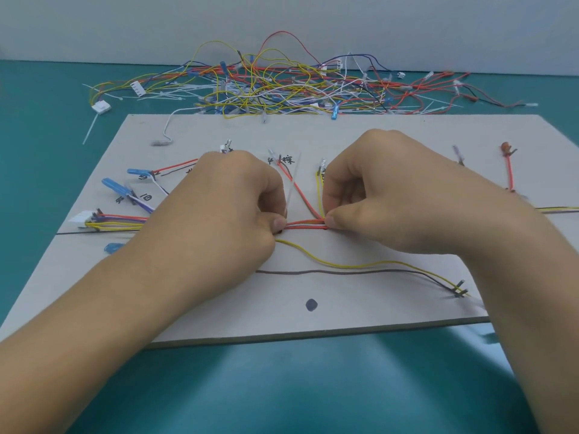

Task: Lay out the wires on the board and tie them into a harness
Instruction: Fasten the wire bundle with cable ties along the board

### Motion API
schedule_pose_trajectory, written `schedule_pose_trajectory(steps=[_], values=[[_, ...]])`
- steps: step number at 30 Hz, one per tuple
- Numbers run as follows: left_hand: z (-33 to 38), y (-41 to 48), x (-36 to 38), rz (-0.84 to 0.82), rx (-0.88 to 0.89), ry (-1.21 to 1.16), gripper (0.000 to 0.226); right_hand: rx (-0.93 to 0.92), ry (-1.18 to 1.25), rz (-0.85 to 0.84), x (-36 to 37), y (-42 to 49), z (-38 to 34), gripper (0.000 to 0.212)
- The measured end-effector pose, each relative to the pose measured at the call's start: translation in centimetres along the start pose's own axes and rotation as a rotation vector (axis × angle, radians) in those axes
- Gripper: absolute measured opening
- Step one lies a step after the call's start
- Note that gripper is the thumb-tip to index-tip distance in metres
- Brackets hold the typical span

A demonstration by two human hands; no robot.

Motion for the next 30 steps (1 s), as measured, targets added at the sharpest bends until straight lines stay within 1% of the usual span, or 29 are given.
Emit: schedule_pose_trajectory(steps=[3,7,9,10,12,16,18,20,23,24,26,30], values=[[-0.7,-0.1,-0.6,0.004,-0.002,0.031,0.025,-0.018,0.03,0.006,0.5,0.0,-0.5,0.015],[-1.9,-0.1,-1.8,0.012,0.022,0.101,0.029,-0.068,0.028,0.072,1.9,0.0,-1.8,0.011],[-2.6,0.2,-2.4,0.002,0.008,0.125,0.026,-0.089,0.014,0.107,2.6,0.0,-2.5,0.009],[-2.9,0.4,-2.6,-0.01,-0.004,0.119,0.029,-0.092,0.011,0.122,2.9,0.1,-2.8,0.008],[-3.4,0.7,-2.9,-0.039,-0.013,0.111,0.042,-0.074,0.011,0.131,3.5,0.1,-3.4,0.007],[-3.5,0.7,-3.1,-0.011,-0.003,0.145,0.046,-0.034,0.0,0.122,3.9,0.2,-3.8,0.006],[-3.3,0.3,-3.2,-0.015,0.042,0.15,0.037,-0.01,0.019,0.115,3.8,0.3,-3.6,0.008],[-2.8,0.0,-3.5,0.024,0.081,0.108,0.027,0.007,0.045,0.111,3.7,0.3,-3.5,0.008],[-1.8,-0.3,-3.3,0.086,0.058,-0.004,0.007,0.059,0.118,0.105,3.2,0.4,-3.2,0.011],[-1.6,-0.3,-3.1,0.111,0.059,-0.028,0.005,0.085,0.146,0.106,2.8,0.5,-3.0,0.013],[-1.2,-0.5,-2.5,0.165,0.059,-0.061,0.01,0.143,0.164,0.121,1.6,0.9,-2.2,0.016],[-0.9,-0.6,-2.1,0.27,0.024,-0.104,0.014,0.251,0.037,0.18,-1.1,2.3,0.1,0.019]])
Point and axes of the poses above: each hand's wrist, its own y-axis towards the middle knuckle, its own x-axis out of the palm, z = x × y, the point moved 2 cm from there along y, towards the middle knuckle, and after that the axes turned 12 degrees about z, right-handed, at the moved point
